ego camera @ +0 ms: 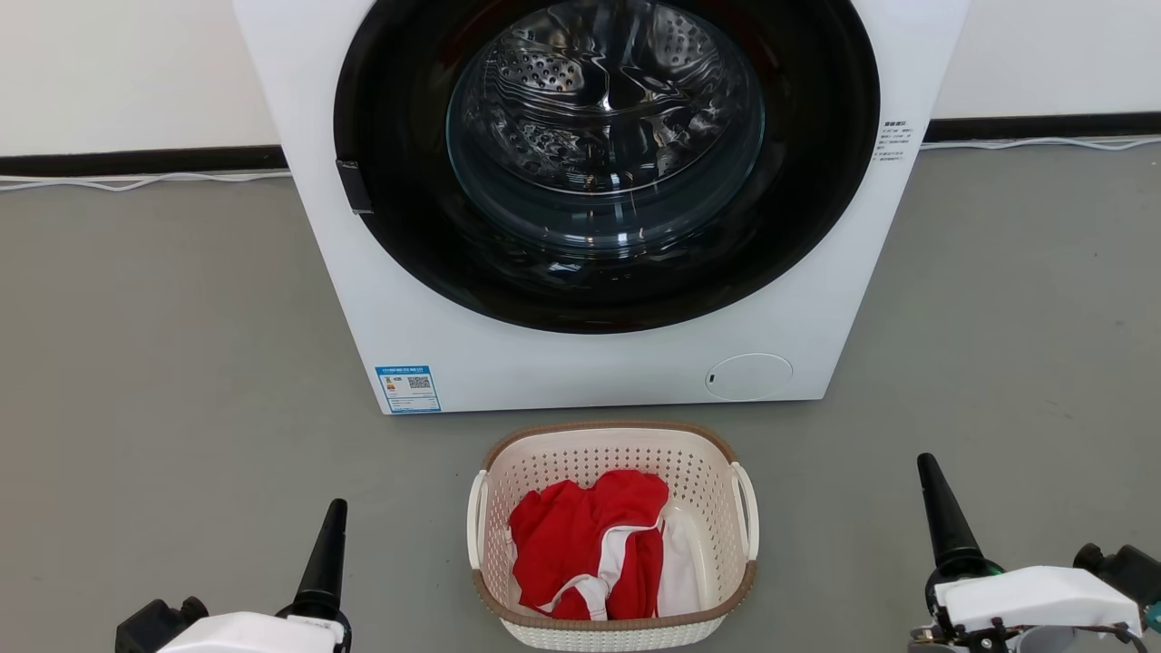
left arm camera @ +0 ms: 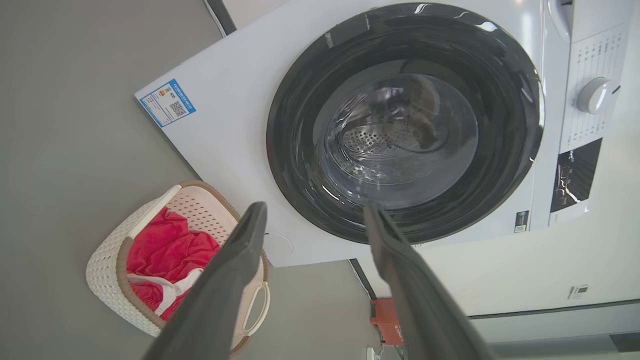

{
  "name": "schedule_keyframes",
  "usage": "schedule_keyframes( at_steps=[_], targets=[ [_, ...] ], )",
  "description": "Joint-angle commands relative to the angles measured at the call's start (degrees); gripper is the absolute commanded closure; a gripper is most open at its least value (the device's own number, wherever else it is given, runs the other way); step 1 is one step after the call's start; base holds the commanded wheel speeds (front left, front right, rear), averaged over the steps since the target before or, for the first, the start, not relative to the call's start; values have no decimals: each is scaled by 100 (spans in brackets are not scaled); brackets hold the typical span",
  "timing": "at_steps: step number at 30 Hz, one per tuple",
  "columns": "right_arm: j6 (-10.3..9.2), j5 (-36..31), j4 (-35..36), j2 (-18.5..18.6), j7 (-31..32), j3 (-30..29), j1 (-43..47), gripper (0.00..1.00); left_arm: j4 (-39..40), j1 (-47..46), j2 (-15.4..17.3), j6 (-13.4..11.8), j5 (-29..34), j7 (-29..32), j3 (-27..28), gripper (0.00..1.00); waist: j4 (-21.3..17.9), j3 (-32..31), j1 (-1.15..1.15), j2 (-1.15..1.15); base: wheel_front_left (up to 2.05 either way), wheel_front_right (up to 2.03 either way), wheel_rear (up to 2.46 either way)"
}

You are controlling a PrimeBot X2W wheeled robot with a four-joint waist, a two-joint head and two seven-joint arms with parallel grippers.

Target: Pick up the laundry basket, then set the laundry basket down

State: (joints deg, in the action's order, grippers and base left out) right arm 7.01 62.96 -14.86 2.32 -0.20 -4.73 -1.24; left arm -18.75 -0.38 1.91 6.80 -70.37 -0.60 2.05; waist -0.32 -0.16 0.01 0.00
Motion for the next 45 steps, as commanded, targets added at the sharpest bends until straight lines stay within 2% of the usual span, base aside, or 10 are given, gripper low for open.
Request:
schedule_keyframes(
  at_steps=[1, 15, 45],
  targets=[
    [19, -271, 213, 77, -104, 86, -156, 0, 128, -182, 46, -19, 227, -65, 60, 0, 3, 0, -1, 0, 0, 0, 0],
    [24, -1722, 254, 158, -339, 229, -164, 0, 72, -179, 54, -56, 1536, -300, 203, 0, -3, -23, -1, 0, 0, 0, 0],
    [34, -3930, 106, 186, -826, 353, -116, 0, -119, -192, 73, -10, 3686, -787, 422, 0, -22, -87, -1, 0, 0, 0, 0]
  ],
)
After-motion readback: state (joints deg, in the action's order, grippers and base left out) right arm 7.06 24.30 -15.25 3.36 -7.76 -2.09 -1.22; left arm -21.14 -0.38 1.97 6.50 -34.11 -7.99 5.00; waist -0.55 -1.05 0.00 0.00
